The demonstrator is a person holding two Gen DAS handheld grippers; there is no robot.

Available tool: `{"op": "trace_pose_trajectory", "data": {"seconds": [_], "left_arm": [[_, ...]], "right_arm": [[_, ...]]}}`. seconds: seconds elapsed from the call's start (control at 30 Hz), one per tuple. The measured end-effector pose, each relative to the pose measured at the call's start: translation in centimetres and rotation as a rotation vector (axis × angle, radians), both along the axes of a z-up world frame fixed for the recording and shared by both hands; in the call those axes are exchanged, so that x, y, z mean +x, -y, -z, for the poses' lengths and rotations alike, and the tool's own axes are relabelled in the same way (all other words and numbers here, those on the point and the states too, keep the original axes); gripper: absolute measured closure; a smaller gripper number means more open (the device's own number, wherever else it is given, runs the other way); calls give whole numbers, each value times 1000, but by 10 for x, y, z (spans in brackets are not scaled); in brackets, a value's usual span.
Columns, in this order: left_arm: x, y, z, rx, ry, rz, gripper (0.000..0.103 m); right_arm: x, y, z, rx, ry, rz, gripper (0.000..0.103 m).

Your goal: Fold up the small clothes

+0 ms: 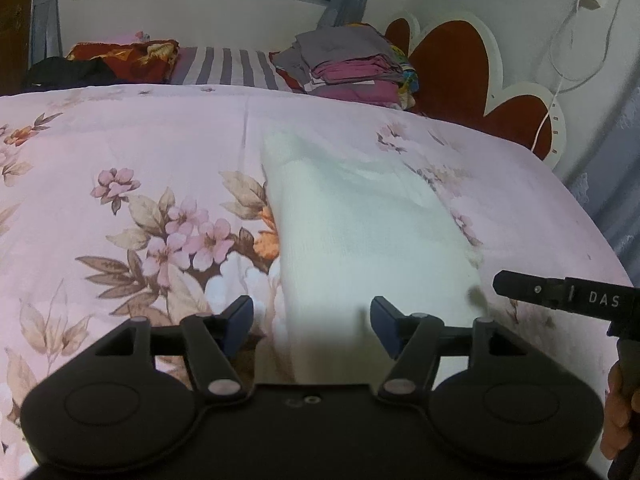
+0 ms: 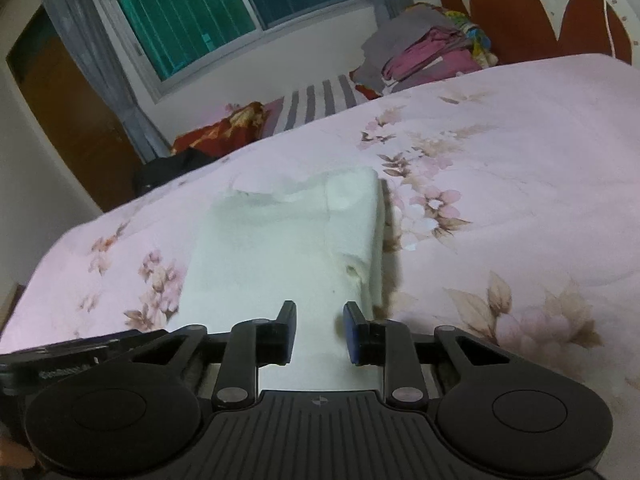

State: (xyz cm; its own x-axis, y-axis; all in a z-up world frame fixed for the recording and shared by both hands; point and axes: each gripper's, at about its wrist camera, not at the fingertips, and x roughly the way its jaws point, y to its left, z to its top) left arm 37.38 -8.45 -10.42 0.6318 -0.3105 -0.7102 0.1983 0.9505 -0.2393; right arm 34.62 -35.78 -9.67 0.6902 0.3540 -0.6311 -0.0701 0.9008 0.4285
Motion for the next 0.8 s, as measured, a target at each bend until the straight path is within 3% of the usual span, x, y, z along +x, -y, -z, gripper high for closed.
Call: {"op": "trace_pose_trajectory", "data": {"seconds": [0.07, 0.1, 0.17, 0.43, 0.57, 0.8], "left_arm": [[7, 0, 0, -6, -3, -9, 35], [11, 1, 0, -11, -6, -12, 34], [20, 2, 2, -20, -17, -15, 33], [47, 4, 11, -46, -34, -34, 31], [60, 9, 21, -66, -66, -21, 31], [77, 11, 44, -186, -151, 17, 35]], "right_arm": [[7, 1, -1, -2, 3, 8, 73], [11, 2, -1, -2, 2, 12, 61], [19, 3, 0, 3, 2, 25, 49], [59, 11, 16, 74, -53, 45, 49], [71, 14, 23, 73, -51, 49, 26], [88, 13, 50, 87, -111, -13, 26]]}}
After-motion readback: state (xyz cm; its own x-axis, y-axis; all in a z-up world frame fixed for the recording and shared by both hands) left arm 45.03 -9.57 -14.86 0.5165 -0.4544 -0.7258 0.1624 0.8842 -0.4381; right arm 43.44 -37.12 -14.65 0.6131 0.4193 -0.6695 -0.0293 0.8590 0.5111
